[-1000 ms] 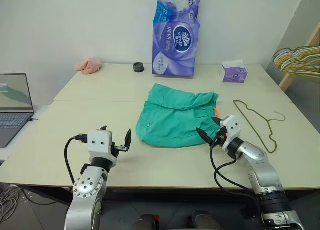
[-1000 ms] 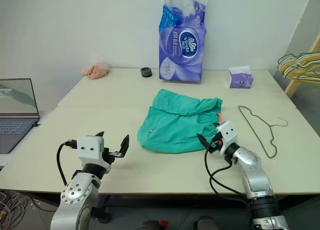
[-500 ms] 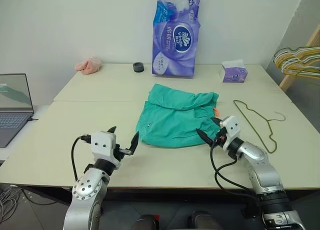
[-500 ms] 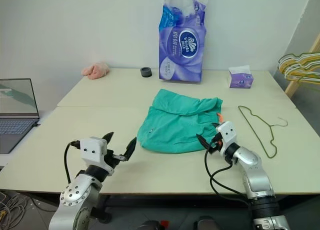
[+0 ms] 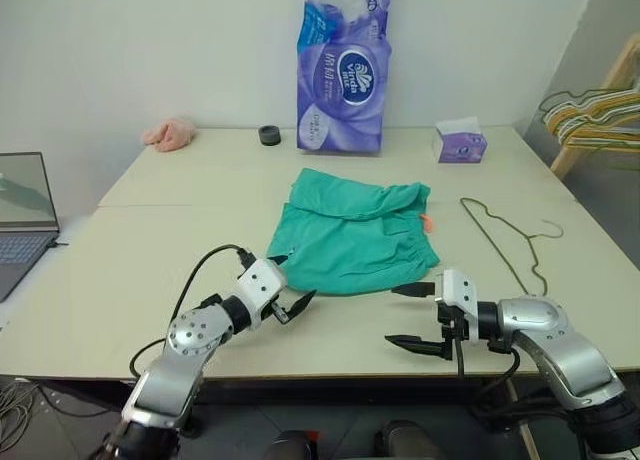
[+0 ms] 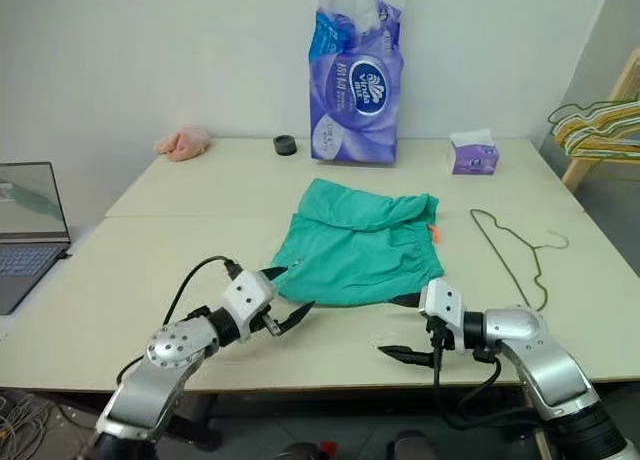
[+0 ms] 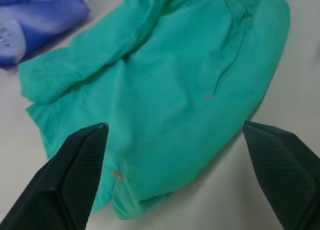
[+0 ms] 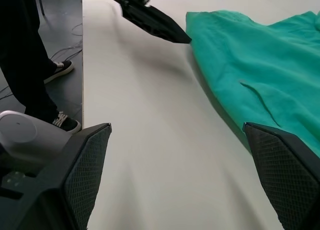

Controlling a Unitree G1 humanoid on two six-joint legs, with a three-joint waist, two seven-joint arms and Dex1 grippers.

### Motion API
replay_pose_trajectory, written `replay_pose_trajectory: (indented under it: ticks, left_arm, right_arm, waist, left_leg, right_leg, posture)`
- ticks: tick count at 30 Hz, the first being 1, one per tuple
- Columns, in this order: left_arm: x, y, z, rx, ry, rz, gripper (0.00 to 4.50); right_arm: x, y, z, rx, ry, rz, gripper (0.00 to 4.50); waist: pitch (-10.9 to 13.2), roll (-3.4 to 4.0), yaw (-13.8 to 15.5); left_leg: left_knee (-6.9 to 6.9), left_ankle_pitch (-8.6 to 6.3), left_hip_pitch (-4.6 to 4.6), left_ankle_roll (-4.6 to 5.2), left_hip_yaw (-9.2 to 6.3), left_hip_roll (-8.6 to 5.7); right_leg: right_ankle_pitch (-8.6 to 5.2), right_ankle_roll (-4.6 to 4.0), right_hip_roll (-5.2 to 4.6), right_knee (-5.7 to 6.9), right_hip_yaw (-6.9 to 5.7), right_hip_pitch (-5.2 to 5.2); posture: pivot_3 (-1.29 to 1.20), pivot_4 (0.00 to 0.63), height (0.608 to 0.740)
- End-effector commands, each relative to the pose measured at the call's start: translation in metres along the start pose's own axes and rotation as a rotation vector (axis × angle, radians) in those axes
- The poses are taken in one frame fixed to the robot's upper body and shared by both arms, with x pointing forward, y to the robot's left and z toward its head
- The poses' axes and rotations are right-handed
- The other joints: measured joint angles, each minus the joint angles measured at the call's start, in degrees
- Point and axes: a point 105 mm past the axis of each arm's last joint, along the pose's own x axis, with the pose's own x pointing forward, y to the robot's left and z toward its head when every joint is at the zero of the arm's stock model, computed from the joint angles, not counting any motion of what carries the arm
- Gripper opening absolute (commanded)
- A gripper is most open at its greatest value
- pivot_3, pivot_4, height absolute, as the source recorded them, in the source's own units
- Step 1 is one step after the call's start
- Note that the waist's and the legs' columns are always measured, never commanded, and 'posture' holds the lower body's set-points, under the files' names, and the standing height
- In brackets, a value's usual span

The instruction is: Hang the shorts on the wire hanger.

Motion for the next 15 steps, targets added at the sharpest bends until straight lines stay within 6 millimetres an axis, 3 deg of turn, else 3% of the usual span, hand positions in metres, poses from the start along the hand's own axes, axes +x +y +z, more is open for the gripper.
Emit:
replay_pose_trajectory:
  ticks: [1, 9, 12, 15]
  left_arm:
    - [0.01, 0.006, -0.004, 0.098, 0.03, -0.033, 4.5]
    - [0.025, 0.015, -0.015, 0.218, 0.075, -0.074, 4.5]
    - [0.028, 0.017, -0.015, 0.224, 0.066, -0.074, 3.93]
    - [0.031, 0.015, -0.014, 0.219, 0.047, -0.084, 3.01]
  right_arm:
    - [0.001, 0.003, 0.012, -0.038, -0.035, 0.017, 4.49]
    - [-0.004, -0.003, 0.002, -0.054, -0.016, -0.032, 4.49]
    - [-0.006, -0.01, -0.001, -0.066, -0.008, -0.08, 4.5]
    - [-0.01, -0.029, -0.005, -0.119, 0.012, -0.176, 4.5]
  waist:
    - [0.01, -0.01, -0.05]
    - [0.07, -0.07, -1.0]
    - [0.07, -0.07, -1.36]
    - [0.08, -0.07, -1.52]
  left_leg:
    - [0.0, -0.01, -0.01, -0.01, 0.0, 0.0]
    - [-0.05, -0.04, -0.04, -0.06, -0.03, 0.01]
    - [-0.05, -0.04, -0.03, -0.05, -0.04, 0.01]
    - [-0.05, -0.04, -0.02, -0.05, -0.04, 0.01]
  right_leg:
    - [0.0, 0.0, 0.0, -0.02, 0.0, -0.01]
    - [0.0, 0.02, -0.02, -0.12, 0.0, -0.01]
    - [0.0, 0.02, -0.02, -0.1, -0.02, 0.0]
    - [0.0, 0.03, -0.02, -0.1, -0.02, 0.0]
  posture:
    - [-0.17, 0.012, 0.74]
    - [-0.19, 0.02, 0.74]
    - [-0.21, 0.024, 0.74]
    - [-0.22, 0.025, 0.74]
